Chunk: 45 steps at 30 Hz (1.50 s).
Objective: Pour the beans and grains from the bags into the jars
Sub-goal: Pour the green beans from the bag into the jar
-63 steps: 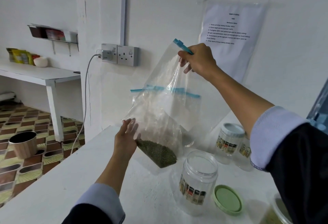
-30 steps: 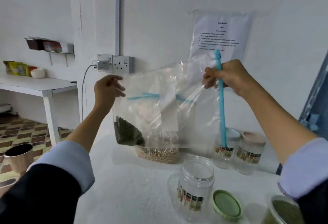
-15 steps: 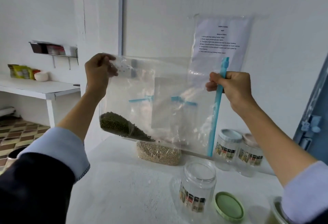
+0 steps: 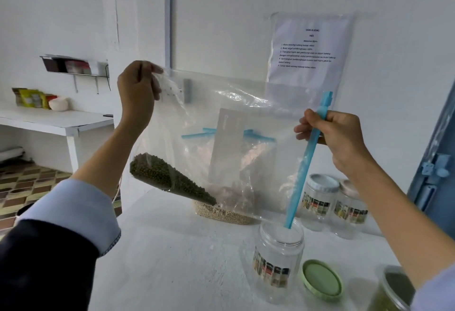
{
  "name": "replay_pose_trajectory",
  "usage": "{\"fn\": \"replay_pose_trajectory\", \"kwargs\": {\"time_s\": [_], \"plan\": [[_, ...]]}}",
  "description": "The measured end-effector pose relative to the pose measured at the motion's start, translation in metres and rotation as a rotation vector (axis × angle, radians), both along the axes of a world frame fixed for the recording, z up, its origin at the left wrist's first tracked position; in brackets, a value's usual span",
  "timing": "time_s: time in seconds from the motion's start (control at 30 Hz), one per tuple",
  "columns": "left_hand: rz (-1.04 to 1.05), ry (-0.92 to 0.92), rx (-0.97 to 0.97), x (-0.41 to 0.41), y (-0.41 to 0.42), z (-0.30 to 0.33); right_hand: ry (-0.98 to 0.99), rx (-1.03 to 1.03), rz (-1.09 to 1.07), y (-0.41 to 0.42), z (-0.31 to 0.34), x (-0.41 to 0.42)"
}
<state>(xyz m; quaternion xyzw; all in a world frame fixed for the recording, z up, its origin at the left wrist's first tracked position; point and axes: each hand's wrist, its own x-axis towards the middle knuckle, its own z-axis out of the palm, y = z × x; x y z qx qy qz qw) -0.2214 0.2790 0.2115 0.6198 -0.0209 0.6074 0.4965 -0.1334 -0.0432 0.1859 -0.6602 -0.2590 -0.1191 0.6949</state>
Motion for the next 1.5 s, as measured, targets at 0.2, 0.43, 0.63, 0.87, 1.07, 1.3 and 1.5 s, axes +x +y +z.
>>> {"fn": "replay_pose_trajectory", "kwargs": {"time_s": [0.2, 0.43, 0.63, 0.87, 1.07, 1.3, 1.5], "plan": [[-0.010, -0.046, -0.004, -0.005, -0.014, 0.006, 0.036, -0.022, 0.006, -0.012, -0.007, 0.001], [0.005, -0.062, -0.006, -0.011, -0.026, 0.012, -0.004, -0.012, -0.139, -0.012, -0.013, 0.006], [0.035, -0.112, 0.007, -0.011, -0.030, 0.012, 0.035, 0.010, -0.141, -0.011, -0.014, 0.004], [0.032, -0.139, 0.023, -0.009, -0.035, 0.009, 0.142, -0.001, -0.073, -0.021, -0.018, 0.007], [0.050, -0.166, 0.048, -0.004, -0.038, 0.010, 0.099, -0.028, -0.121, -0.026, -0.021, 0.009], [0.072, -0.185, 0.063, -0.002, -0.037, 0.011, 0.040, -0.010, -0.184, -0.023, -0.020, 0.009], [0.076, -0.186, 0.040, -0.001, -0.033, 0.008, 0.031, -0.003, -0.206, -0.020, -0.021, 0.009]]}}
